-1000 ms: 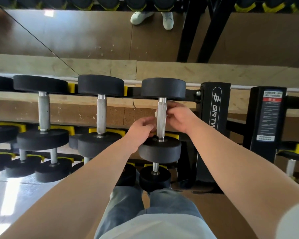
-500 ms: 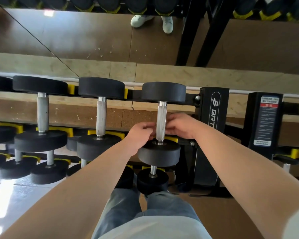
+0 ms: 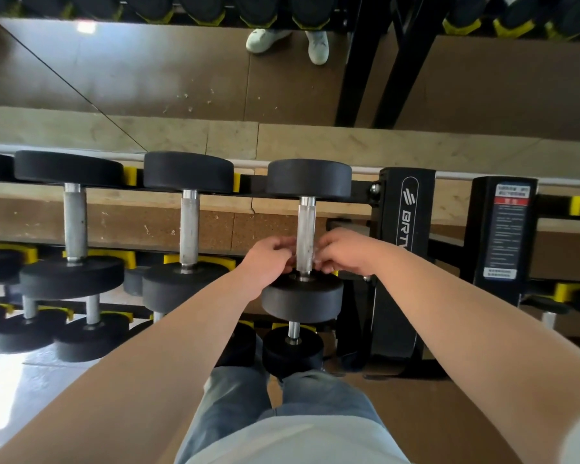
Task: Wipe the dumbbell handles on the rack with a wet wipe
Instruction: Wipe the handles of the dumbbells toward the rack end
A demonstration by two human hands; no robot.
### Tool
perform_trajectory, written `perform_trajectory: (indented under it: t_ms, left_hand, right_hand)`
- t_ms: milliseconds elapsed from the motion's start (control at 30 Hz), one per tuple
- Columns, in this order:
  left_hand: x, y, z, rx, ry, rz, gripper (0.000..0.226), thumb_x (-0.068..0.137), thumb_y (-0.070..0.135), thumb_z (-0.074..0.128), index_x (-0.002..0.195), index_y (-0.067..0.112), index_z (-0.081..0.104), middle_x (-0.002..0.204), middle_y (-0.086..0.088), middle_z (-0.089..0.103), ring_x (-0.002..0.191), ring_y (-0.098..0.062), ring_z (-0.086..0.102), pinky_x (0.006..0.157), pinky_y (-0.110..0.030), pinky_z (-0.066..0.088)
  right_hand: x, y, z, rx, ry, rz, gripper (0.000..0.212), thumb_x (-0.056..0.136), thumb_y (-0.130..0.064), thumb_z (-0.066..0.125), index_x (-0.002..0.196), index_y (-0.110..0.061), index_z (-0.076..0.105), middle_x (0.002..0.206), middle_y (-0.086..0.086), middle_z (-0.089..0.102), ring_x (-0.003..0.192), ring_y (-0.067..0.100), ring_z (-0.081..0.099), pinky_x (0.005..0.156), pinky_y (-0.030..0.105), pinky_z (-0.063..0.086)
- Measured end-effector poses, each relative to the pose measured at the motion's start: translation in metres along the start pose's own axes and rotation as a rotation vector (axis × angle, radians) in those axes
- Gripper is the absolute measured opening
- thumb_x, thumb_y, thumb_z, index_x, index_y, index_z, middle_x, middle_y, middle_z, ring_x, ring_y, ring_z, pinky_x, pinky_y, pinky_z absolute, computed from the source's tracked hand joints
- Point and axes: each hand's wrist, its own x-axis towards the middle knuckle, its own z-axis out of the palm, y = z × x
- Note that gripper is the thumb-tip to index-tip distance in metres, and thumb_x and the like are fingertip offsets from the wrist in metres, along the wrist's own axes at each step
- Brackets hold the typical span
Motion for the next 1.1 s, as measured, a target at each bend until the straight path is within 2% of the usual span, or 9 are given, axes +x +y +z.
perform_trajectory:
  t_ms: [67, 133, 267, 400, 600, 700, 800, 933, 1100]
  left_hand:
    - [-0.001, 0.000, 0.000, -0.002, -0.007, -0.004, 0.035, 0.104, 0.010, 0.050, 0.135, 0.023, 0.060, 0.123, 0.001, 0.067, 0.108, -0.013, 0.067, 0.099, -0.036, 0.057]
    - [-0.002, -0.001, -0.001, 0.005, -0.013, 0.001, 0.036, 0.104, 0.010, 0.050, 0.135, 0.023, 0.060, 0.124, 0.001, 0.068, 0.109, -0.014, 0.067, 0.100, -0.037, 0.056]
    - [-0.004, 0.003, 0.002, 0.027, -0.017, 0.034, 0.035, 0.104, 0.015, 0.052, 0.137, 0.024, 0.059, 0.123, 0.003, 0.068, 0.108, -0.015, 0.067, 0.096, -0.037, 0.058]
    - [-0.008, 0.004, 0.004, 0.070, 0.009, 0.084, 0.036, 0.103, 0.019, 0.054, 0.138, 0.025, 0.058, 0.123, 0.007, 0.066, 0.102, -0.014, 0.068, 0.095, -0.040, 0.059]
    - [-0.011, 0.003, 0.003, 0.042, 0.022, 0.098, 0.040, 0.103, 0.016, 0.057, 0.141, 0.026, 0.057, 0.115, 0.013, 0.067, 0.103, -0.015, 0.068, 0.094, -0.038, 0.059]
    - [-0.012, 0.003, 0.004, 0.045, 0.029, 0.080, 0.041, 0.103, 0.014, 0.056, 0.141, 0.028, 0.058, 0.115, 0.014, 0.067, 0.101, -0.011, 0.067, 0.094, -0.036, 0.059]
    - [-0.013, 0.004, 0.004, 0.046, 0.036, 0.080, 0.041, 0.103, 0.015, 0.055, 0.141, 0.029, 0.059, 0.119, 0.010, 0.067, 0.104, -0.011, 0.065, 0.097, -0.036, 0.057]
    - [-0.016, 0.003, 0.003, 0.055, 0.027, 0.102, 0.043, 0.103, 0.010, 0.050, 0.143, 0.023, 0.056, 0.131, 0.004, 0.066, 0.116, -0.013, 0.062, 0.105, -0.037, 0.051]
    - [-0.019, 0.003, 0.002, 0.004, 0.010, 0.099, 0.042, 0.104, 0.004, 0.046, 0.142, 0.019, 0.057, 0.125, 0.004, 0.067, 0.104, -0.004, 0.063, 0.088, -0.023, 0.053]
  right_hand:
    - [-0.002, -0.005, -0.002, 0.523, 0.144, -0.083, 0.012, 0.096, 0.007, 0.060, 0.101, 0.000, 0.068, 0.089, 0.012, 0.068, 0.075, 0.018, 0.065, 0.065, 0.026, 0.057]
    - [-0.006, -0.011, -0.004, 0.759, 0.269, -0.206, 0.011, 0.097, 0.004, 0.062, 0.102, -0.001, 0.070, 0.089, 0.009, 0.069, 0.076, 0.016, 0.063, 0.069, 0.026, 0.057]
    - [-0.019, 0.000, 0.009, 0.256, 0.389, -0.183, 0.010, 0.089, -0.017, 0.079, 0.096, -0.012, 0.073, 0.091, 0.003, 0.072, 0.077, 0.013, 0.064, 0.074, 0.029, 0.057]
    - [-0.031, 0.021, 0.025, -0.154, 0.279, -0.073, 0.021, 0.081, -0.031, 0.087, 0.077, -0.021, 0.069, 0.081, -0.004, 0.068, 0.075, 0.013, 0.061, 0.073, 0.030, 0.050]
    - [-0.023, -0.004, 0.027, 0.415, 0.501, -0.138, 0.011, 0.089, -0.026, 0.079, 0.097, -0.019, 0.076, 0.085, -0.001, 0.077, 0.088, 0.022, 0.073, 0.100, 0.049, 0.055]
    - [-0.016, -0.027, 0.020, 0.482, 0.637, -0.179, 0.011, 0.090, -0.027, 0.078, 0.099, -0.023, 0.073, 0.083, -0.003, 0.076, 0.082, 0.014, 0.072, 0.096, 0.044, 0.057]
    - [-0.030, -0.026, 0.027, 0.196, 0.583, -0.216, 0.010, 0.089, -0.027, 0.079, 0.093, -0.022, 0.072, 0.090, -0.005, 0.072, 0.086, 0.009, 0.068, 0.076, 0.025, 0.052]
    - [-0.047, -0.003, 0.047, -0.291, 0.348, -0.175, 0.015, 0.088, -0.022, 0.079, 0.077, -0.023, 0.069, 0.085, -0.008, 0.068, 0.082, 0.006, 0.063, 0.074, 0.023, 0.047]
    - [-0.043, -0.009, 0.051, -0.224, 0.558, -0.305, 0.006, 0.091, -0.024, 0.076, 0.090, -0.021, 0.071, 0.084, -0.009, 0.063, 0.075, 0.003, 0.057, 0.066, 0.017, 0.043]
